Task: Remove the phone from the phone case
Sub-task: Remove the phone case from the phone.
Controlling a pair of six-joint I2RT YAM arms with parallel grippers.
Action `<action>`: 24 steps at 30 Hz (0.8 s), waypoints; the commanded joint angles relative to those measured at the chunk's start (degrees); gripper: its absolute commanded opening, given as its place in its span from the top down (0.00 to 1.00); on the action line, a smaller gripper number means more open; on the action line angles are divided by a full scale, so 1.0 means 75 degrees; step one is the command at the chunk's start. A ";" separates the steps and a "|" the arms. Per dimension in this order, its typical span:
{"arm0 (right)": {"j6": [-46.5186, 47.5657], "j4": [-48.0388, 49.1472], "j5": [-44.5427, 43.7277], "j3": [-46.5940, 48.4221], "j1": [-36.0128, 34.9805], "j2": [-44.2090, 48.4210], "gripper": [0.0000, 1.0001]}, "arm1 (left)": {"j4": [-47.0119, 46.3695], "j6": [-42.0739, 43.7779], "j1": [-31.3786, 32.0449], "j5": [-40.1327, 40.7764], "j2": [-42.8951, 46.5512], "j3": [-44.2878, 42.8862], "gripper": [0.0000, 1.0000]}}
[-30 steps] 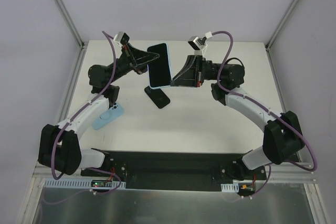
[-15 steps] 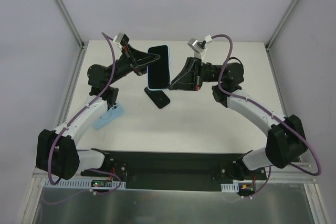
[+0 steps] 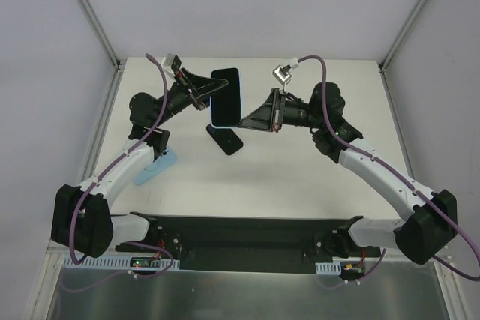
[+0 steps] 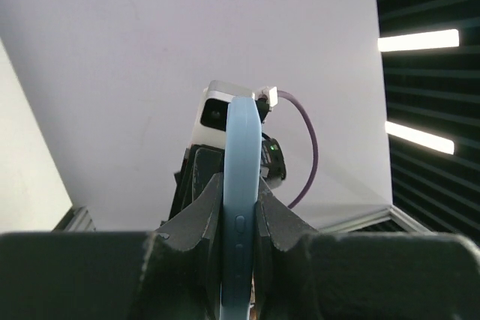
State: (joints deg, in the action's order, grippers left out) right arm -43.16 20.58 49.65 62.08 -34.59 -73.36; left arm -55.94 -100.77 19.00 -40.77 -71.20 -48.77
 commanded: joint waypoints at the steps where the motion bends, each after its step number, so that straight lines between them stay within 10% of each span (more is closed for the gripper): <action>1: -0.1028 -0.0683 -0.4310 -0.0601 -0.0087 -0.0496 0.91 | -0.0838 -0.0474 0.0595 -0.1255 0.0681 0.0034 1.00; 6: -0.1733 -0.0004 -0.4884 -0.0801 -0.0392 -0.0706 0.60 | -0.0826 -0.0345 0.0607 -0.1173 0.0681 0.0292 1.00; 24: -0.1992 0.0585 -0.5929 0.0427 -0.0732 -0.1877 0.64 | 0.0287 0.0862 0.1017 -0.0857 0.1161 0.1136 1.00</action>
State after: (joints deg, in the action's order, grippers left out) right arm -58.52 25.96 22.15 58.63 -42.11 -81.41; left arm -47.33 -94.65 19.00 -28.16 -68.42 -40.73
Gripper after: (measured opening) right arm 0.376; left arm 0.132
